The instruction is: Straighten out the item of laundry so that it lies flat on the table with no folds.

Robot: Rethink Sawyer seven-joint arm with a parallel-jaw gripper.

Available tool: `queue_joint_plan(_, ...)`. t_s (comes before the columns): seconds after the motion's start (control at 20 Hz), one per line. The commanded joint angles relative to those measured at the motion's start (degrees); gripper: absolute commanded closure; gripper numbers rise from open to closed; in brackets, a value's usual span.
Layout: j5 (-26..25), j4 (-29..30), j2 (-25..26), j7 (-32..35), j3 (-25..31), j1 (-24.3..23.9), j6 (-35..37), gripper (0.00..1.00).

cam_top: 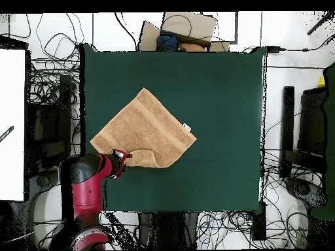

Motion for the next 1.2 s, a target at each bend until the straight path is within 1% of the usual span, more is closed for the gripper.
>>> queue_joint_plan(0.05,-0.4,-3.78,-0.88,-12.27,1.42,-1.34,-9.28,0.0)
queue_joint_plan(0.15,0.18,-4.3,-1.39,-13.21,2.07,-2.04,-9.97,0.0)
queue_joint_plan(0.2,1.71,-4.9,-2.38,-15.27,3.26,-3.24,-10.74,0.0)
queue_joint_plan(0.3,1.44,-5.14,-2.43,-16.04,3.82,-4.15,-11.17,0.0)
queue_joint_plan(0.45,-0.92,-5.1,-2.18,-15.67,3.22,-4.86,-11.08,0.0)
queue_joint_plan(0.65,-4.51,-6.02,-0.64,-14.91,1.92,-5.63,-11.14,0.0)
queue_joint_plan(1.05,-15.37,-8.39,4.44,-10.38,-2.77,-5.85,-10.69,0.0)
queue_joint_plan(1.2,-17.68,-9.0,5.67,-9.2,-3.68,-5.91,-10.58,0.0)
